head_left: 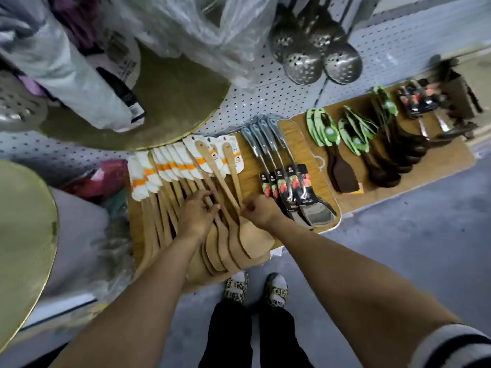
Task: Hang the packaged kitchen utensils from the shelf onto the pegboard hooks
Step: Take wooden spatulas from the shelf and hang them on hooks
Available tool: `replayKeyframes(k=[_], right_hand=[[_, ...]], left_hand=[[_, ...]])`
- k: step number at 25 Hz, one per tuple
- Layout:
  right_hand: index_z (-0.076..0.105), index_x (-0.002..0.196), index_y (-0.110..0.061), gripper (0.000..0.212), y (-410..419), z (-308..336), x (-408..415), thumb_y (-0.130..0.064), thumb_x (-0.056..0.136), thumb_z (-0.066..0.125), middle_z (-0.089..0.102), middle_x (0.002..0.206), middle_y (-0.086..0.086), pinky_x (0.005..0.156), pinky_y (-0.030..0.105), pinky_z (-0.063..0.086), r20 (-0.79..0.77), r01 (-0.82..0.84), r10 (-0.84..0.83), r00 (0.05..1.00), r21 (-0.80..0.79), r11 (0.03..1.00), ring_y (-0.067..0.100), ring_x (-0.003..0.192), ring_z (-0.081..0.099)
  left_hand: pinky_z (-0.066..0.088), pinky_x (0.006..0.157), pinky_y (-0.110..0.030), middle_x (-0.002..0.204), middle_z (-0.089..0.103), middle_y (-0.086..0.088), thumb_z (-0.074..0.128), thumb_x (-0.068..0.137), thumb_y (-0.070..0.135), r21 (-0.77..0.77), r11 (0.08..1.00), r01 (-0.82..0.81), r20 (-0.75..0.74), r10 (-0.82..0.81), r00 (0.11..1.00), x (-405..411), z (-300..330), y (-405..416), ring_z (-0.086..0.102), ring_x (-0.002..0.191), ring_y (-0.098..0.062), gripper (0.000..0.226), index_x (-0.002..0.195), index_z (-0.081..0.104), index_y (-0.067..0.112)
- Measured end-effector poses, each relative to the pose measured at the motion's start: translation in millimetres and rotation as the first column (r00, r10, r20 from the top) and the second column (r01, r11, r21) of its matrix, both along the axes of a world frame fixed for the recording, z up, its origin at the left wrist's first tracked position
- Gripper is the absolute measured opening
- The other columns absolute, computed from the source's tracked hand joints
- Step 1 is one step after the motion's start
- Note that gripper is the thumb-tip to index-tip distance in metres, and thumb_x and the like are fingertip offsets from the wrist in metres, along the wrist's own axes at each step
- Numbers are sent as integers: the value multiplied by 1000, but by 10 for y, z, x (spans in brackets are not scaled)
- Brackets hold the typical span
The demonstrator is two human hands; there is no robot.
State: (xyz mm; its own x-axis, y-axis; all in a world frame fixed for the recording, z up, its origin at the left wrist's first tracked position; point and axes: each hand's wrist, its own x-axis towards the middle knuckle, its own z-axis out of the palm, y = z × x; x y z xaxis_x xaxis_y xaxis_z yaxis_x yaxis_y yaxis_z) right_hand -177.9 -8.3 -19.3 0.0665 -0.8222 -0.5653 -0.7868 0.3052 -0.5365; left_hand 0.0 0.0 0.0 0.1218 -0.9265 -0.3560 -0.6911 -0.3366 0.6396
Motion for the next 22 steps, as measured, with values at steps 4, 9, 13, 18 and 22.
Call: replayKeyframes(k=[4,9,13,18,22], right_hand=[[67,111,-9,32,-157,-135,178,-34,91,66,69,110,15,81,33,52,-48,-30,31,998,36,999,33,105,64],[69,108,-11,25,-377,-260,244,-27,88,69,70,109,11,77,29,53,-101,-26,36,994,93,995,29,102,66],[72,98,-11,15,-514,-118,13,-17,85,71,69,97,7,81,28,53,102,128,-151,983,208,970,26,95,65],[71,101,-17,22,-339,124,-528,-13,81,80,72,103,4,95,37,54,285,428,-483,828,237,872,24,100,67],[71,87,-18,15,-213,153,-870,-6,80,79,74,96,4,82,40,58,335,533,-623,707,326,781,25,96,69]], left_hand=[[43,82,-21,123,63,-4,71,87,21,12,986,-166,-78,167,983,-6,-85,150,59,104,-13,37,122,61,17],[43,86,-22,122,63,-4,70,87,25,1,981,-192,-21,192,981,-28,-150,202,59,109,-18,40,125,60,15],[45,90,-24,116,64,-1,68,89,23,3,965,-262,-77,262,962,-155,-183,135,60,109,-17,37,124,60,15],[47,96,-30,118,67,-1,66,90,27,58,964,-261,-130,266,955,-526,-279,-30,60,111,-17,35,122,60,13],[48,99,-38,119,66,-3,66,89,35,169,958,-233,-85,250,965,-748,-448,-224,60,114,-22,38,120,59,14]])
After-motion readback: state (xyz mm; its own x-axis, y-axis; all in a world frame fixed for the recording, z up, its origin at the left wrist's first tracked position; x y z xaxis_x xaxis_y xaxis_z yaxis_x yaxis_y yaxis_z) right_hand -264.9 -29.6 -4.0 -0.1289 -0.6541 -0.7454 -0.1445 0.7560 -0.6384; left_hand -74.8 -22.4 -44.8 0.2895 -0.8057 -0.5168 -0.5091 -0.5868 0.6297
